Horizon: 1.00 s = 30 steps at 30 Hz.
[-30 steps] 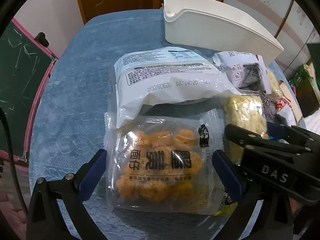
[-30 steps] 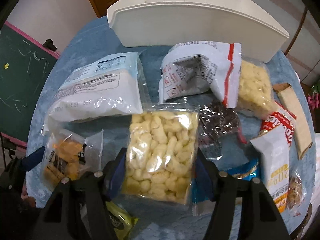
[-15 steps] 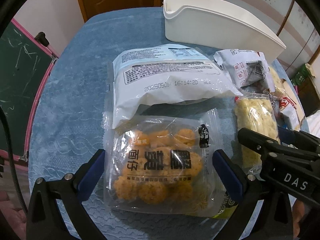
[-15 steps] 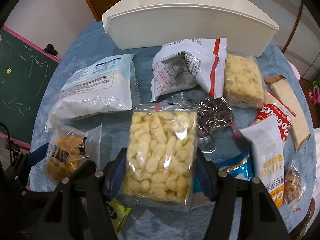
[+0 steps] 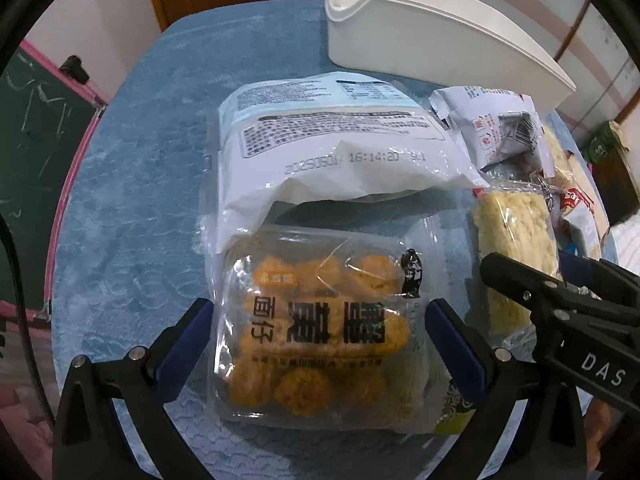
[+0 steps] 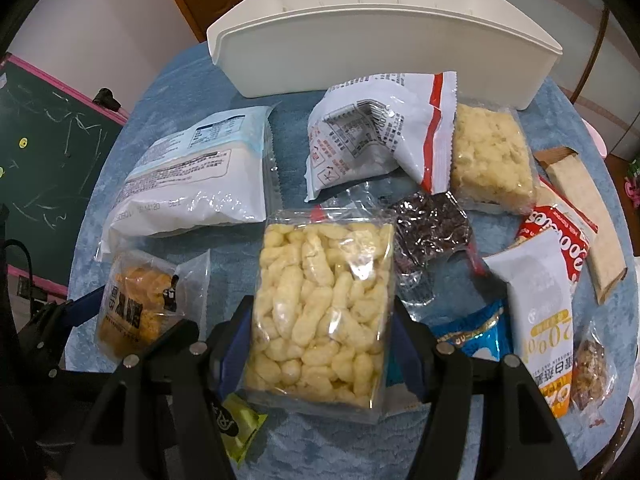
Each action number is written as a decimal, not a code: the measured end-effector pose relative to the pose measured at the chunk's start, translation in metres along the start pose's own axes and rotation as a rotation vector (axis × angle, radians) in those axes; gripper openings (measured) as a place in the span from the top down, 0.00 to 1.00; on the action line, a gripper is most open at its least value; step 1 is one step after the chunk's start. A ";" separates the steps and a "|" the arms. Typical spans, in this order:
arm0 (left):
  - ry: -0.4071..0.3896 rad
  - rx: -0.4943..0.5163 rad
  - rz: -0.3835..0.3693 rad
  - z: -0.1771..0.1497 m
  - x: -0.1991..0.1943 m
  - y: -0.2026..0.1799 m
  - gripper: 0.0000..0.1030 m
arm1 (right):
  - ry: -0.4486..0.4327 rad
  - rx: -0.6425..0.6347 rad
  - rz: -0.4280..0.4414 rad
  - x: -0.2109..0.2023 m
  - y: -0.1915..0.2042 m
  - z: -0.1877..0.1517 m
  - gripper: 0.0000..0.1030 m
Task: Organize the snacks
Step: 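Lift both bags over the white bin and release them inside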
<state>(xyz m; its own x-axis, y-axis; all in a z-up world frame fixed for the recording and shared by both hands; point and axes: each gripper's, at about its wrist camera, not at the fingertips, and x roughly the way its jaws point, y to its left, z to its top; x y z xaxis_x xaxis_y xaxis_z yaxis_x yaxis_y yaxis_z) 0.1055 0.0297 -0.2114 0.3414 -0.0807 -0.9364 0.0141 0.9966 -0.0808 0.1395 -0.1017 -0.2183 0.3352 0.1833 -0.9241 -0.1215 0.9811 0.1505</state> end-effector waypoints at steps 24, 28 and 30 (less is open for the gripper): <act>-0.028 0.042 -0.022 -0.009 -0.046 -0.013 0.25 | -0.118 -0.040 0.025 -0.045 0.005 -0.007 0.38; -0.104 0.058 0.000 -0.007 -0.075 -0.016 0.25 | -0.151 -0.048 0.025 -0.059 0.005 -0.014 0.38; -0.139 0.076 0.015 -0.008 -0.089 -0.020 0.25 | -0.174 -0.042 0.036 -0.069 0.002 -0.018 0.38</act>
<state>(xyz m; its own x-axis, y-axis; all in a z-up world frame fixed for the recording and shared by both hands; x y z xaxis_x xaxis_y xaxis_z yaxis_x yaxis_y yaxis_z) 0.0669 0.0168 -0.1290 0.4689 -0.0680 -0.8806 0.0768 0.9964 -0.0360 0.0995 -0.1131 -0.1605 0.4858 0.2294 -0.8434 -0.1741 0.9710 0.1639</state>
